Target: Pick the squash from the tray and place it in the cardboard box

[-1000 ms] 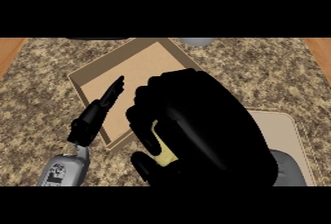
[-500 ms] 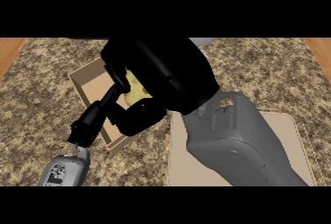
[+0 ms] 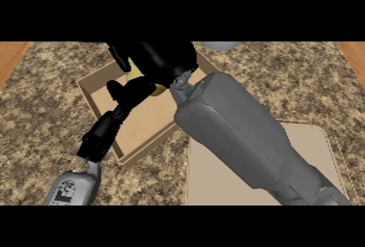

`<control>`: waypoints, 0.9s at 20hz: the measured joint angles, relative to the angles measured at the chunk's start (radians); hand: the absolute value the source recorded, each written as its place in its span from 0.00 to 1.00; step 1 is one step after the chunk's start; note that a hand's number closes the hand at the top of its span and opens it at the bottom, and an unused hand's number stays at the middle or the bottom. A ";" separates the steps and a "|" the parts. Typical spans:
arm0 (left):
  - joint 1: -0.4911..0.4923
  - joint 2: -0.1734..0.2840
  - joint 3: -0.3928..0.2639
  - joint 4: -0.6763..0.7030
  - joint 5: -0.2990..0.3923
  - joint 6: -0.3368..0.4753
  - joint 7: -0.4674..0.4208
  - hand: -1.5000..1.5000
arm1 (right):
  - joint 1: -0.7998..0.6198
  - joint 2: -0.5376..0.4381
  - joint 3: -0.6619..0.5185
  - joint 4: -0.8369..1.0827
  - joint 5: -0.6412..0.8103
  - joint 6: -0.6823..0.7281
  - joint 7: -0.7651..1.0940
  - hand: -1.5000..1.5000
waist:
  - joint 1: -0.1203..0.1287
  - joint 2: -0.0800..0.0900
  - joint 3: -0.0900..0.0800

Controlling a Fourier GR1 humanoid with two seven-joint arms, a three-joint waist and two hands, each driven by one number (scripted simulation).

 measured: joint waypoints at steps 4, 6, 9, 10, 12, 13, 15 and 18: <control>0.004 -0.008 -0.009 0.004 -0.013 0.006 -0.013 0.50 | -0.042 0.000 0.045 0.160 -0.007 -0.086 -0.051 1.00 | 0.005 0.001 0.000; 0.004 -0.002 -0.005 0.002 -0.005 -0.007 -0.015 0.50 | -0.055 0.000 0.080 0.236 -0.028 -0.138 -0.069 1.00 | 0.011 0.002 0.000; -0.012 0.000 0.001 -0.010 0.005 -0.016 0.007 0.50 | -0.073 0.000 0.095 0.345 -0.087 -0.171 -0.092 0.00 | 0.021 0.005 0.000; -0.018 -0.001 0.002 -0.003 0.003 -0.015 0.005 0.50 | -0.062 0.000 0.099 0.371 -0.112 -0.181 -0.096 0.00 | 0.023 0.006 0.000; -0.026 -0.001 0.001 -0.010 0.008 -0.021 0.020 0.50 | -0.067 0.000 0.098 0.419 -0.176 -0.176 -0.089 0.00 | 0.031 0.007 0.000; -0.027 -0.002 -0.001 -0.019 0.012 -0.026 0.034 0.50 | -0.061 0.000 0.109 0.440 -0.205 -0.181 -0.096 0.00 | 0.035 0.007 0.000; -0.036 -0.009 -0.005 -0.002 0.002 -0.019 0.025 0.50 | -0.069 0.000 0.123 0.478 -0.267 -0.177 -0.109 0.00 | 0.035 0.009 0.000; -0.049 -0.010 -0.003 0.012 0.006 -0.027 0.016 0.50 | -0.074 0.000 0.134 0.536 -0.348 -0.212 -0.162 0.00 | 0.044 0.011 0.000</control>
